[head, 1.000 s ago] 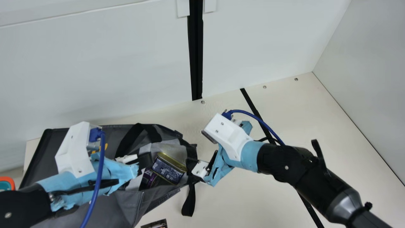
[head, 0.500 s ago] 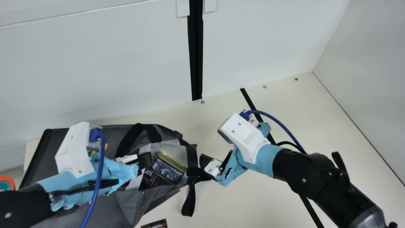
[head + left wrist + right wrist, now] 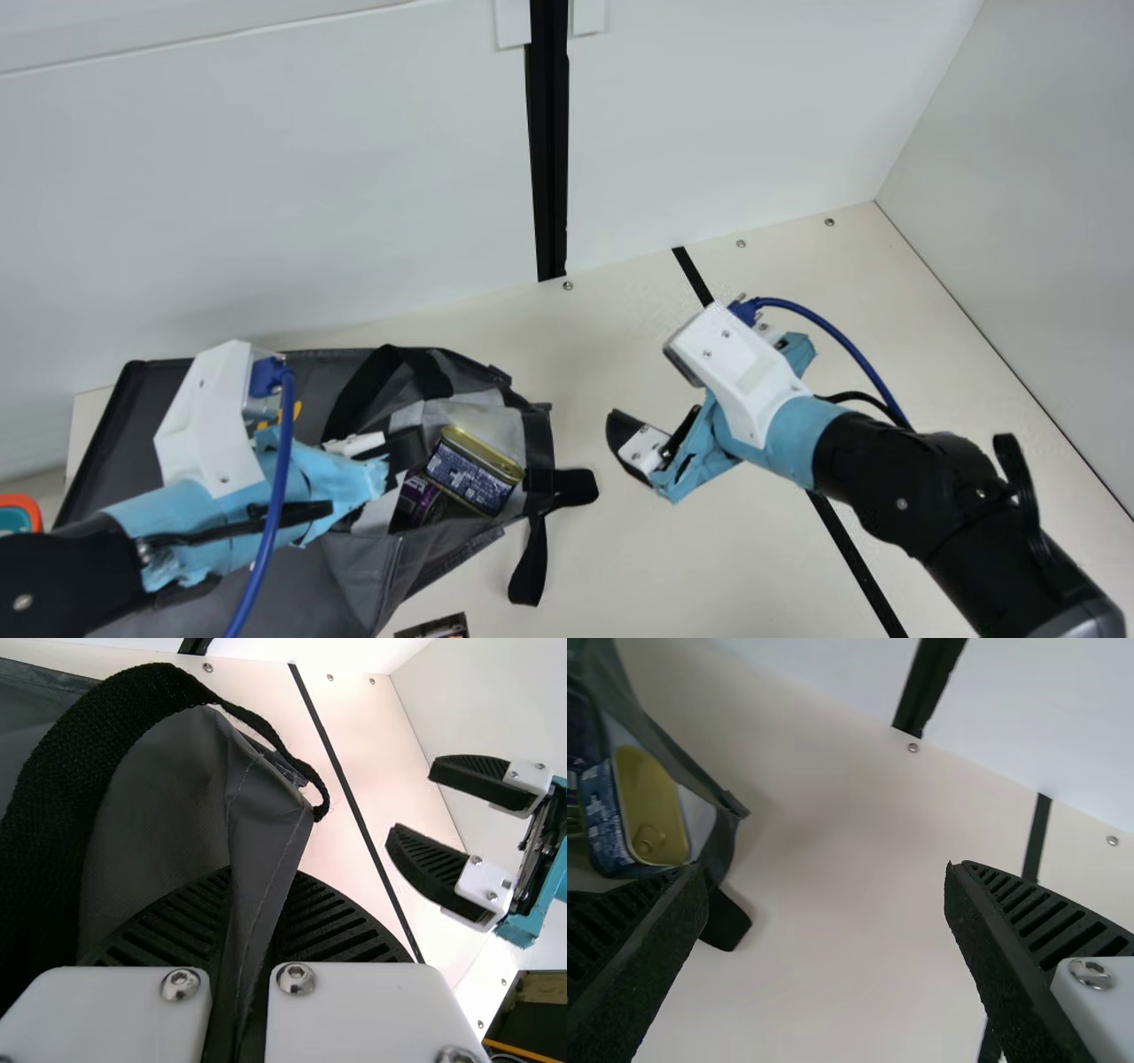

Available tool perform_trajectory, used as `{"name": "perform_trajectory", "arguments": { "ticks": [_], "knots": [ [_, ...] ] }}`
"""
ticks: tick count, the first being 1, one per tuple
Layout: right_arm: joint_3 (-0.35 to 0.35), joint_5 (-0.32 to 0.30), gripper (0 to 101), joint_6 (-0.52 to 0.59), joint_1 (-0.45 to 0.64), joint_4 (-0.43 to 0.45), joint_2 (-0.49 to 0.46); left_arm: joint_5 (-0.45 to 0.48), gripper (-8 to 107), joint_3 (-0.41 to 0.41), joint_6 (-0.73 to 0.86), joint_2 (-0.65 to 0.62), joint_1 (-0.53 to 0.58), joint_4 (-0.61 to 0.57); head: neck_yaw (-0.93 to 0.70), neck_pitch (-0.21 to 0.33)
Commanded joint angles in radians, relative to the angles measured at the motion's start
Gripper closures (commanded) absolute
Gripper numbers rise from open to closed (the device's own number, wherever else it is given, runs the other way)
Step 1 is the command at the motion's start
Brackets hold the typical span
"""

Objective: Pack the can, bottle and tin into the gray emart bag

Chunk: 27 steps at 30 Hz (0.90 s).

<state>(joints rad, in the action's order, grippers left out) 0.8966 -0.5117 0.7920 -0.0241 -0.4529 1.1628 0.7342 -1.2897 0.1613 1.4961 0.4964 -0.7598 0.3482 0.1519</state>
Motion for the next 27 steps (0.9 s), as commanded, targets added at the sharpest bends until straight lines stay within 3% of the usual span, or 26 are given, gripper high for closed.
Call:
{"name": "perform_trajectory", "arguments": {
  "ticks": [1,11,27],
  "knots": [
    [0.002,0.0,10,0.001,0.021,0.011,-0.001,0.0,89,0.0,0.0,0.0,0.0,0.0,0.001,0.023],
    [0.008,0.006,10,-0.057,0.093,0.115,-0.012,0.0,89,0.0,0.0,0.0,0.0,0.0,0.001,0.023],
    [0.028,-0.029,10,-0.318,0.177,0.4,-0.039,0.0,89,0.0,0.0,0.0,0.0,0.0,0.001,0.023]
  ]
}}
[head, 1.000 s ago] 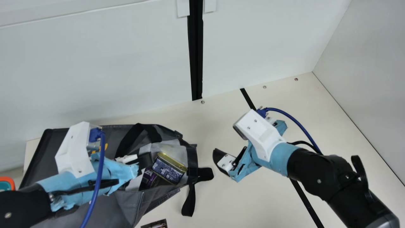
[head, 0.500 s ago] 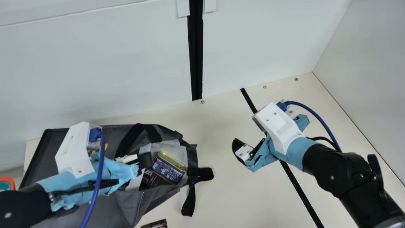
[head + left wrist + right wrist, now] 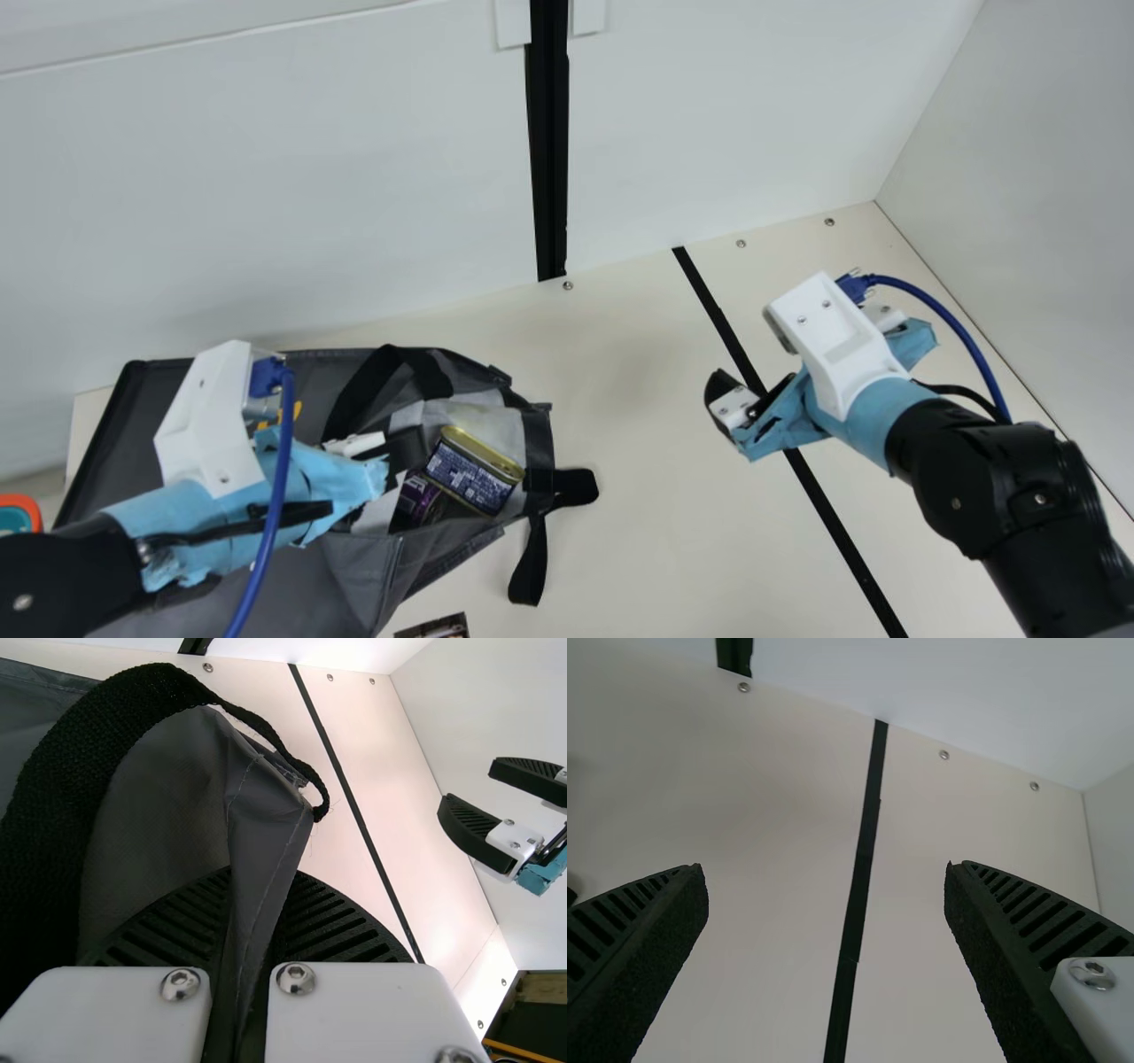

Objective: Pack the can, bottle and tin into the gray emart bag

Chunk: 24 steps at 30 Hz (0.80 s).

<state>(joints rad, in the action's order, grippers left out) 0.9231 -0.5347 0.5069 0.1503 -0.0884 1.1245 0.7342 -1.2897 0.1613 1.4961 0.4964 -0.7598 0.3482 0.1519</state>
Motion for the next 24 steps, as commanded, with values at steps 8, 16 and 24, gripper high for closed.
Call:
{"name": "perform_trajectory", "arguments": {
  "ticks": [8,16,24],
  "knots": [
    [0.031,-0.058,10,-0.177,0.033,0.174,-0.013,0.0,89,0.0,0.0,0.0,0.0,0.0,0.001,0.023],
    [0.054,-0.123,10,-0.314,0.044,0.294,-0.032,0.0,89,0.0,0.0,0.0,0.0,0.0,0.001,0.023],
    [0.084,-0.206,10,-0.425,0.038,0.386,-0.055,0.0,89,0.0,0.0,0.0,0.0,0.0,0.001,0.023]
  ]
}}
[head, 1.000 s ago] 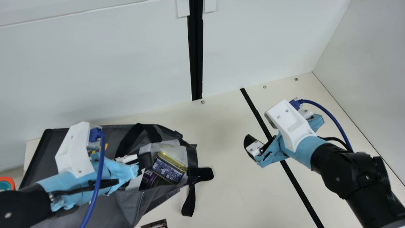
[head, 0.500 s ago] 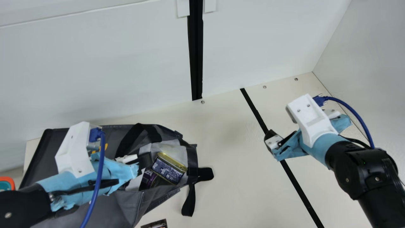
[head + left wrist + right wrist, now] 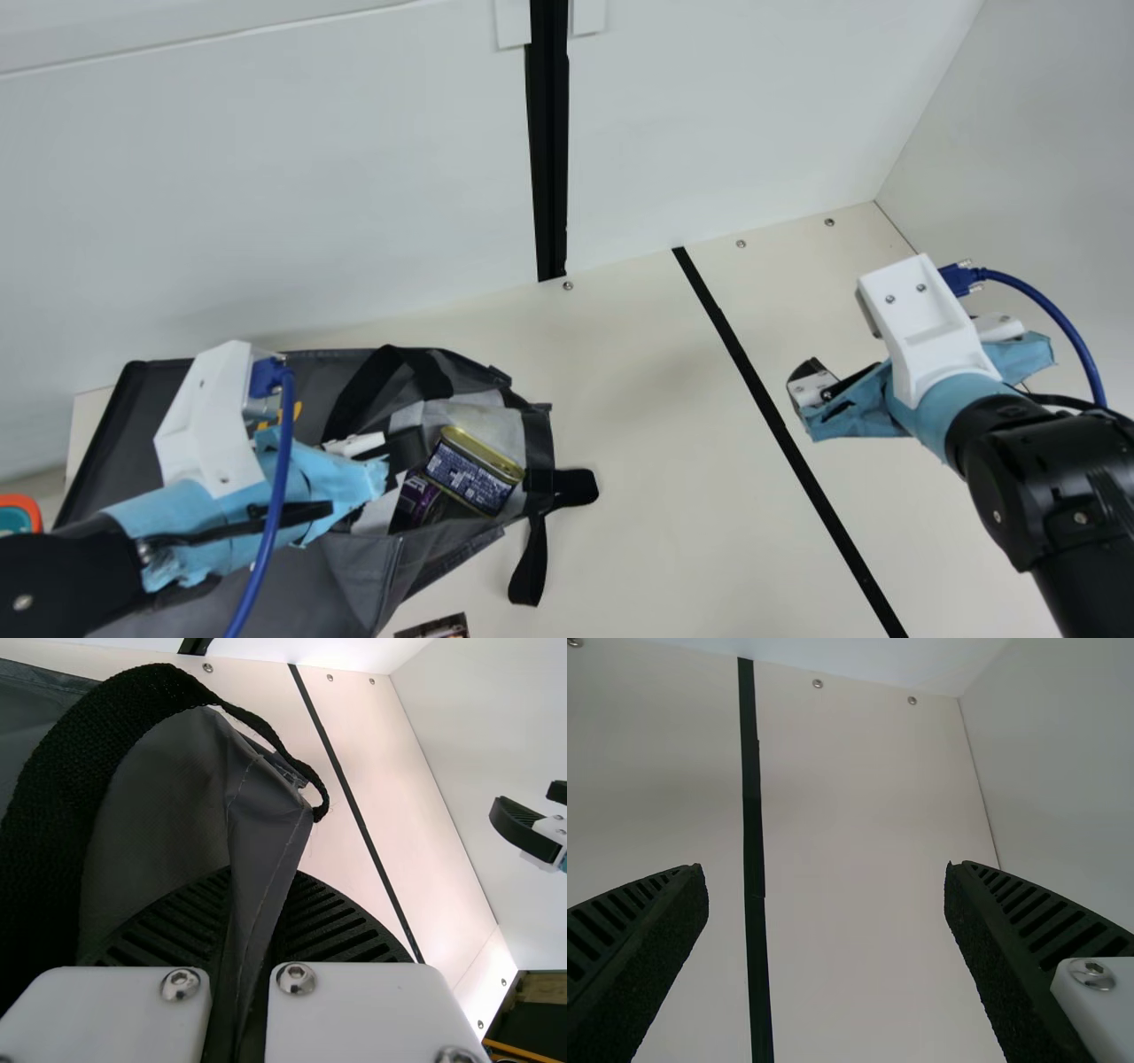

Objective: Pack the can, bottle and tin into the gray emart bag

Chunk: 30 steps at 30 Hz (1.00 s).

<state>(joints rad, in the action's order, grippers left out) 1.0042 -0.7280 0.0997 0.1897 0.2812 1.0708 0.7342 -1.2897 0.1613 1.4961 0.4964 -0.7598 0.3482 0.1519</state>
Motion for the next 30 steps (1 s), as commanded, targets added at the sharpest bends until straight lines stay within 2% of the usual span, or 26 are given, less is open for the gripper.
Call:
{"name": "perform_trajectory", "arguments": {
  "ticks": [1,12,30],
  "knots": [
    [0.009,-0.025,10,-0.029,-0.003,0.025,-0.004,0.0,89,0.0,0.0,0.0,0.0,0.0,0.001,0.023],
    [0.067,-0.136,10,-0.091,-0.005,0.073,-0.036,0.0,89,0.0,0.0,0.0,0.0,0.0,0.001,0.023],
    [0.183,-0.297,10,-0.04,0.052,0.021,-0.084,0.0,89,0.0,0.0,0.0,0.0,0.0,0.001,0.023]
  ]
}}
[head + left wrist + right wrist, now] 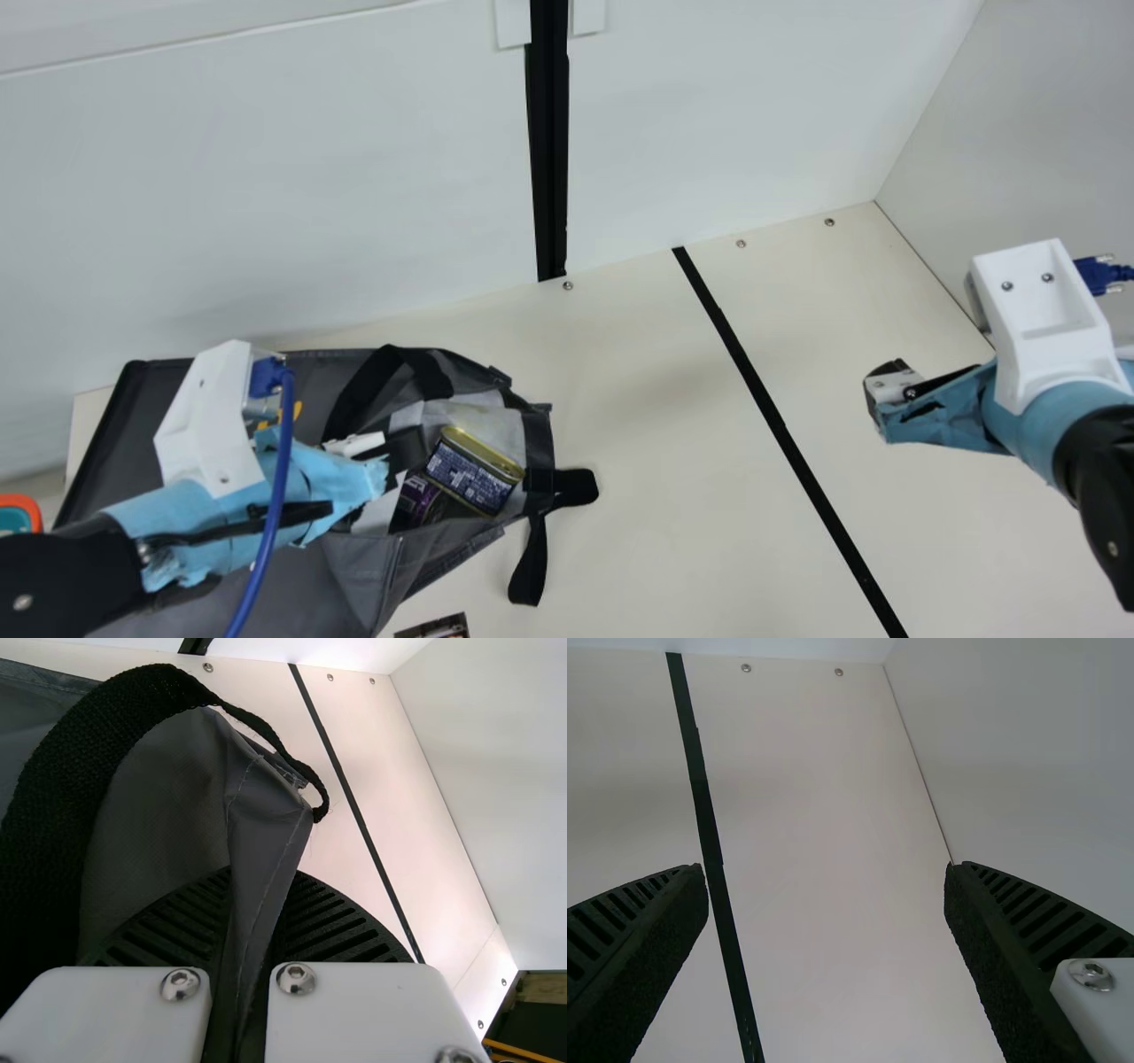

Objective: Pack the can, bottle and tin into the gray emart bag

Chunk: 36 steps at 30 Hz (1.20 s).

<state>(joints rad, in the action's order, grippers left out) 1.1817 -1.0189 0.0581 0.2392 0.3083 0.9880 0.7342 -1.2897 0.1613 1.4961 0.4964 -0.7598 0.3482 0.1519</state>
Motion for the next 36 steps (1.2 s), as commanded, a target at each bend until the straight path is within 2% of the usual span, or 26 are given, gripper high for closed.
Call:
{"name": "perform_trajectory", "arguments": {
  "ticks": [1,19,36],
  "knots": [
    [0.011,-0.014,10,0.005,0.005,-0.009,-0.003,0.0,89,0.0,0.0,0.0,0.0,0.0,0.001,0.023],
    [0.096,-0.131,10,0.053,0.043,-0.074,-0.039,0.0,89,0.0,0.0,0.0,0.0,0.0,0.001,0.023],
    [0.117,-0.179,10,0.05,0.039,-0.098,-0.069,0.0,89,0.0,0.0,0.0,0.0,0.0,0.001,0.023]
  ]
}}
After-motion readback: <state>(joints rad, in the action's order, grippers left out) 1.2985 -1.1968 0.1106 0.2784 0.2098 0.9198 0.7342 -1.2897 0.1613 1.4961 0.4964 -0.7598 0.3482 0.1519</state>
